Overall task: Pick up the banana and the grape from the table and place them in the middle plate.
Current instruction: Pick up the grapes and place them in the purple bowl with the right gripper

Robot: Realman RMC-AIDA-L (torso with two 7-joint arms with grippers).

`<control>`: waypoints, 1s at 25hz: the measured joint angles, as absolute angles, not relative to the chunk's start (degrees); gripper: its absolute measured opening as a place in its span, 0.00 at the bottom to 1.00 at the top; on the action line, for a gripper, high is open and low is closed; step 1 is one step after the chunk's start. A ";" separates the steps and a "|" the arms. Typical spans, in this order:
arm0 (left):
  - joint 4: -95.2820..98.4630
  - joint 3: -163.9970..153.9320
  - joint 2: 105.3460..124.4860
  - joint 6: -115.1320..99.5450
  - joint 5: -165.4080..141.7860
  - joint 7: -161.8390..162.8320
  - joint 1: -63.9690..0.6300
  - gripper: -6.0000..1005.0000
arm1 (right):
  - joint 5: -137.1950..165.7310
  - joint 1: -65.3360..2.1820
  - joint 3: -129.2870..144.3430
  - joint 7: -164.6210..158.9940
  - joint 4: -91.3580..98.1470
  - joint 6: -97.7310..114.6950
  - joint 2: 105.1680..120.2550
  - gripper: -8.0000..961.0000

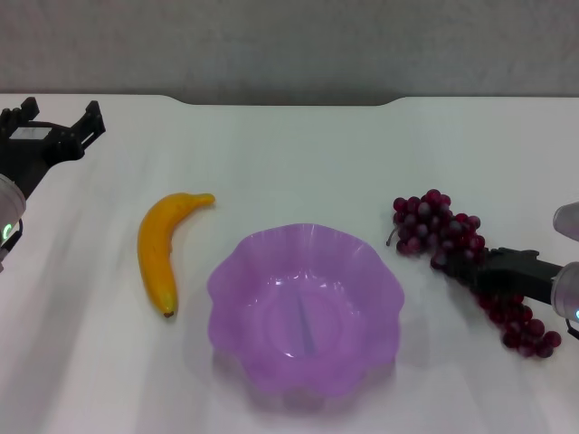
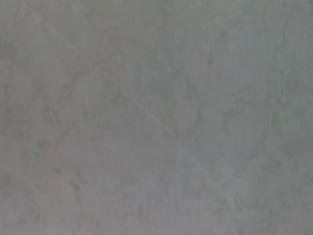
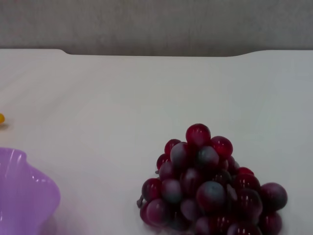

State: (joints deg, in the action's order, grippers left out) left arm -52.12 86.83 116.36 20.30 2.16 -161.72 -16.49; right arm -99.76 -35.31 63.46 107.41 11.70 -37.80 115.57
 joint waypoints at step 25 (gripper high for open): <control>-51.99 86.83 116.36 20.30 2.11 -161.72 -16.53 0.89 | -117.31 -32.33 58.97 132.75 10.10 -45.64 115.66 0.49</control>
